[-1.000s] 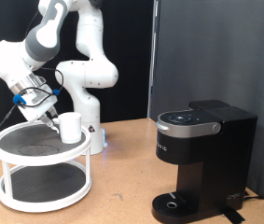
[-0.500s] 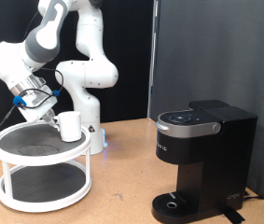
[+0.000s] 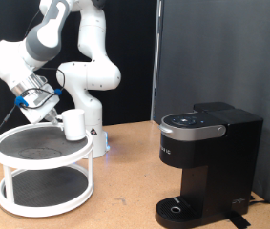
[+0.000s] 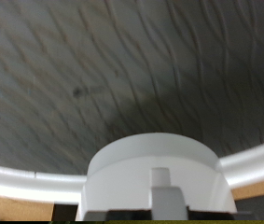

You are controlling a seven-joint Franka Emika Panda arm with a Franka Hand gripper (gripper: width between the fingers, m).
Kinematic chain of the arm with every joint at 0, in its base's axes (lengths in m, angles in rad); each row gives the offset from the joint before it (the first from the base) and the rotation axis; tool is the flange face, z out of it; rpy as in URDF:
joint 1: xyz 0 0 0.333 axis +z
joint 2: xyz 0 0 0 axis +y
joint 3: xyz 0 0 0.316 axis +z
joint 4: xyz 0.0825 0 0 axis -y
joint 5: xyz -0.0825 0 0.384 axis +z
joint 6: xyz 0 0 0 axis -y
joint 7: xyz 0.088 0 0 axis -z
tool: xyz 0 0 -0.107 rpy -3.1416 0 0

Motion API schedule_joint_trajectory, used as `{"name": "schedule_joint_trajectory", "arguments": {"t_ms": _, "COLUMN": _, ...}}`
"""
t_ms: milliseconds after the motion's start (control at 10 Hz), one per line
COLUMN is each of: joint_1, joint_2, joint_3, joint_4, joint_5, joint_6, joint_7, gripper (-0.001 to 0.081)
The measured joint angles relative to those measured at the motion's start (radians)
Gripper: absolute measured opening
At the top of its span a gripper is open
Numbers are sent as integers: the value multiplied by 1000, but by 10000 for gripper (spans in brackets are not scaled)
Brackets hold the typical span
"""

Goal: Make a cup of coffee with the keurig machine

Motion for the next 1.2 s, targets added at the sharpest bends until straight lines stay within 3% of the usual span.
{"name": "schedule_joint_trajectory", "arguments": {"t_ms": 600, "joint_1": -3, "joint_2": -152, "joint_3": 44, "joint_4": 22, "joint_5": -10, "joint_6": -129, "joint_7": 119, "gripper": 2}}
{"name": "schedule_joint_trajectory", "arguments": {"t_ms": 900, "joint_1": -3, "joint_2": -145, "joint_3": 49, "joint_4": 22, "joint_5": 8, "joint_6": -129, "joint_7": 160, "gripper": 2}}
{"name": "schedule_joint_trajectory", "arguments": {"t_ms": 1200, "joint_1": 11, "joint_2": -137, "joint_3": 131, "joint_4": 23, "joint_5": 92, "joint_6": -81, "joint_7": 333, "gripper": 2}}
